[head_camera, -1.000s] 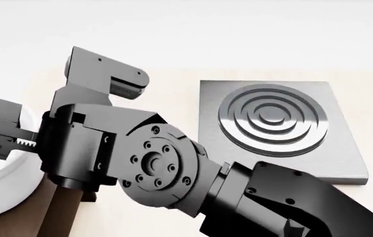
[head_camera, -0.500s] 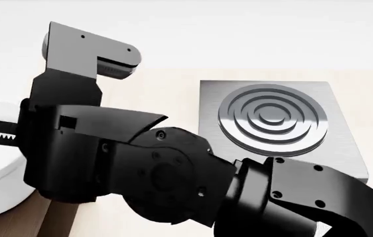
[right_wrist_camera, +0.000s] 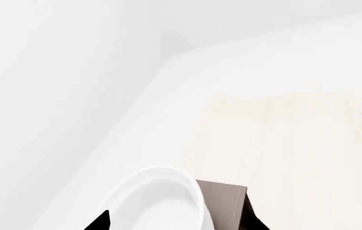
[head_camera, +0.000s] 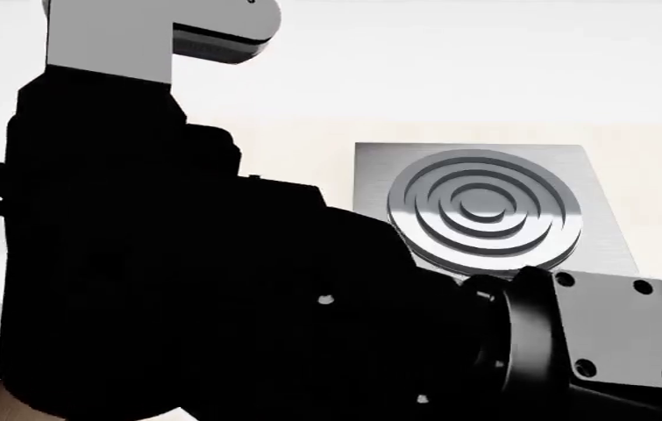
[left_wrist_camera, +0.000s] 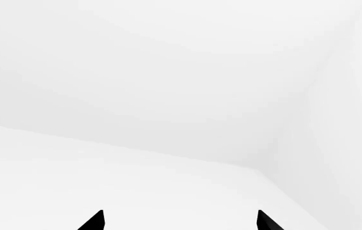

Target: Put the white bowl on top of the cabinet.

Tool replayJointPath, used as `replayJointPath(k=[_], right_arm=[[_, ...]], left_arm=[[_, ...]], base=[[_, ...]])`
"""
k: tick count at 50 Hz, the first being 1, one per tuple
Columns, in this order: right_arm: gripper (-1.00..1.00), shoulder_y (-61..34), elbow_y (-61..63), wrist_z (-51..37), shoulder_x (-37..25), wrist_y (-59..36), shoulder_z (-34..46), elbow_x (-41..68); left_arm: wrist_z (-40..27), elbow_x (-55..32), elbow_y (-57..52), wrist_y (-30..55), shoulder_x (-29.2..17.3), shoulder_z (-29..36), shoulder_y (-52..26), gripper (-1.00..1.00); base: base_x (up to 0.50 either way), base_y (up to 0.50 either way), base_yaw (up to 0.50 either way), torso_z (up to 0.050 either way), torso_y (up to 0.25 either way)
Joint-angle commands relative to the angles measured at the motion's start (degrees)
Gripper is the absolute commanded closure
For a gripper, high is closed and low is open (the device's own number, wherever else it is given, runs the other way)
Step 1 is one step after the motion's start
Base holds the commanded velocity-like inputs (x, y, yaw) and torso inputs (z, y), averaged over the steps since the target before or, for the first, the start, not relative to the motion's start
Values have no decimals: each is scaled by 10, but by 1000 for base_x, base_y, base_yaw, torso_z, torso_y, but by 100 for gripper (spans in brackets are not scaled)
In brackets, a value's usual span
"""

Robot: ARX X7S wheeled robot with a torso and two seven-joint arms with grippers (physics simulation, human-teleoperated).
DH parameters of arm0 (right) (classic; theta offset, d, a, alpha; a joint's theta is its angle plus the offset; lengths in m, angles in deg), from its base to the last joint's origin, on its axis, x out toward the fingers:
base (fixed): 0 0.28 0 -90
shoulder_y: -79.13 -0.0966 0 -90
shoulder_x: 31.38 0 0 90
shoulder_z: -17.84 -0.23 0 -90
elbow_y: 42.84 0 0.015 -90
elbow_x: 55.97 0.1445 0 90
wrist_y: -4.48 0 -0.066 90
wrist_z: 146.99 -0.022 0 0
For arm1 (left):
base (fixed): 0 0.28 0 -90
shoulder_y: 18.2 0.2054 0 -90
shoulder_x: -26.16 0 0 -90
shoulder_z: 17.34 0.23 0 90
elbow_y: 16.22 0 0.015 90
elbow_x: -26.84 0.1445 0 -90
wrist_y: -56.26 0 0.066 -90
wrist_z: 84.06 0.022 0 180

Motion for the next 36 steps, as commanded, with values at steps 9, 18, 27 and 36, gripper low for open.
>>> replayJointPath(k=[9,18,27,36], right_arm=[[-100,-108,146,-161,-67,28,-41,-94],[-100,-138,174,-185,-114,36,-54,-93],[-100,-166,193,-192,-169,63,-35,-92],[-100,-224,211,-192,-209,111,9,-77]], left_arm=[[-1,1,-2,-1,0,1,1,-100],[-1,2,0,0,-1,2,-1,-100],[-2,5,0,2,-1,4,-2,-100],[-2,6,0,1,-1,4,-2,-100]], base=[[0,0,0,0,0],[0,0,0,0,0],[0,0,0,0,0],[0,0,0,0,0]])
